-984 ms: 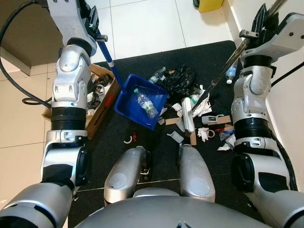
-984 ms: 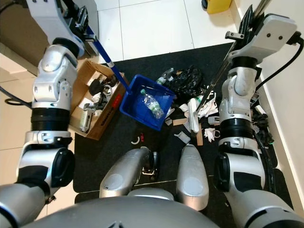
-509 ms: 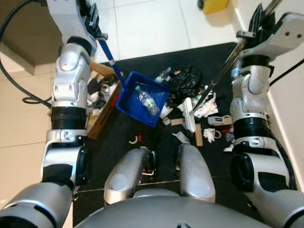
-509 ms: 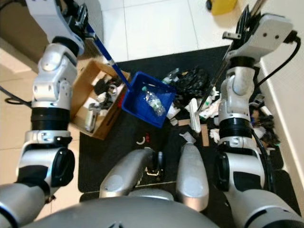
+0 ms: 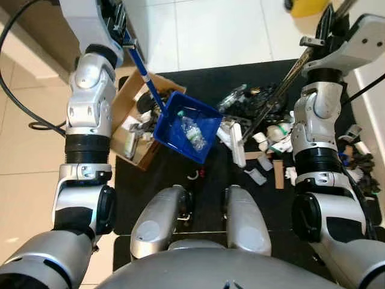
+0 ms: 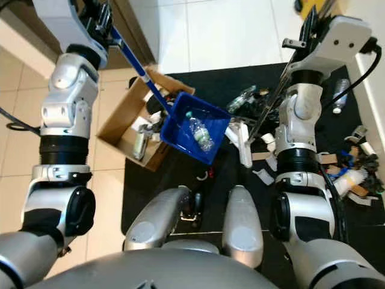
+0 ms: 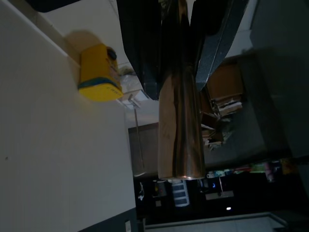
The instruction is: Sweep floor
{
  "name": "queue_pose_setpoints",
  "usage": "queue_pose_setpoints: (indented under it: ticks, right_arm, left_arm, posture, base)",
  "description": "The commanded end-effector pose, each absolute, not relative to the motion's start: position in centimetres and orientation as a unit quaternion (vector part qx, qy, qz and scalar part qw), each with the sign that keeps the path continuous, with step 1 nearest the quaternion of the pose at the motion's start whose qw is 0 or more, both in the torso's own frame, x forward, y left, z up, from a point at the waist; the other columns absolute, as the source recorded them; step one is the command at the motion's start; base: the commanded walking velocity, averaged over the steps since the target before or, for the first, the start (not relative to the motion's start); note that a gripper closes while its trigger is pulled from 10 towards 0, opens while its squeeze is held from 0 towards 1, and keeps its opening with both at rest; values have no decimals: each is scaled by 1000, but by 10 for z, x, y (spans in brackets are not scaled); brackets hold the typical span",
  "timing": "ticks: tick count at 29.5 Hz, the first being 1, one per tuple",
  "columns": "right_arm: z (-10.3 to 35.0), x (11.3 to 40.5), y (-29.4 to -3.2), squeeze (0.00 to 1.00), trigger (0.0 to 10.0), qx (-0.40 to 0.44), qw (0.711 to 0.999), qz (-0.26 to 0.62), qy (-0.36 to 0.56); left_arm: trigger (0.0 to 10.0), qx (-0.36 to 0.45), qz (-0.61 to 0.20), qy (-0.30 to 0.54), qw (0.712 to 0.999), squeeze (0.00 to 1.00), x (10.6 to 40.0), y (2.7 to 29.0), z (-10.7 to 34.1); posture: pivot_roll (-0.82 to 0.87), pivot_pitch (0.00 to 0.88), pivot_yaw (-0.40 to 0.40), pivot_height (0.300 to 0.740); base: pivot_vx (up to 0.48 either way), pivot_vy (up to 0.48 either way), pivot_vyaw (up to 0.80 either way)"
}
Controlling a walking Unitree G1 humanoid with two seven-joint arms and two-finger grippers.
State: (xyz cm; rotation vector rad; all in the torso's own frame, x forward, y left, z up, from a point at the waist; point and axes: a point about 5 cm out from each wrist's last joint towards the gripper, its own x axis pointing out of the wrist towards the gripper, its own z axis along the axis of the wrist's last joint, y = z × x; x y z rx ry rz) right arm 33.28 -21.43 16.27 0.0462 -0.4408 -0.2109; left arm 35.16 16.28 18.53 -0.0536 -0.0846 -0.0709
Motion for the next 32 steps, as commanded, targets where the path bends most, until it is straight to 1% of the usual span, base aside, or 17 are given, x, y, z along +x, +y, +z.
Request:
queue_pose_setpoints:
  ticks: [1, 9, 18, 22, 23, 26, 27, 29, 32]
  right_arm:
    - [166, 332, -217, 0, 10000, 15, 968, -106, -229]
    - [165, 331, -217, 0, 10000, 15, 968, -107, -228]
    - [165, 331, -217, 0, 10000, 16, 968, -108, -227]
    - [164, 332, -216, 0, 10000, 16, 968, -108, -226]
    - [164, 332, -216, 0, 10000, 16, 968, -108, -226]
    - [164, 333, -215, 0, 10000, 17, 968, -108, -225]
    - [164, 333, -215, 0, 10000, 17, 968, -108, -225]
    - [164, 333, -215, 0, 10000, 18, 968, -109, -225]
    - [164, 333, -215, 0, 10000, 18, 968, -109, -225]
  left_arm:
    - [10000, -10, -28, -65, 997, 0, 351, 166, 193]
    - [10000, -11, -38, -65, 997, 0, 351, 163, 194]
    - [10000, -31, -63, -46, 997, 0, 352, 152, 191]
    - [10000, -62, -104, -63, 991, 0, 356, 126, 206]
    - [10000, -62, -104, -63, 991, 0, 356, 126, 206]
    - [10000, -83, -132, -77, 985, 0, 361, 107, 220]
    - [10000, -83, -132, -77, 985, 0, 361, 107, 220]
    - [10000, -91, -145, -86, 982, 0, 364, 98, 229]
    - [10000, -92, -143, -91, 981, 0, 367, 97, 234]
  posture:
    - [82, 66, 122, 740]
    - [82, 67, 122, 740]
    - [78, 70, 123, 740]
    - [82, 69, 123, 740]
    - [82, 69, 123, 740]
    - [76, 67, 127, 740]
    - [76, 67, 127, 740]
    - [73, 67, 128, 740]
    - [68, 66, 129, 740]
  base:
    - [0, 0, 0]
    - [0, 0, 0]
    - [0, 0, 0]
    - [0, 0, 0]
    - [0, 0, 0]
    - [0, 0, 0]
    - [0, 0, 0]
    - [0, 0, 0]
    - [0, 0, 0]
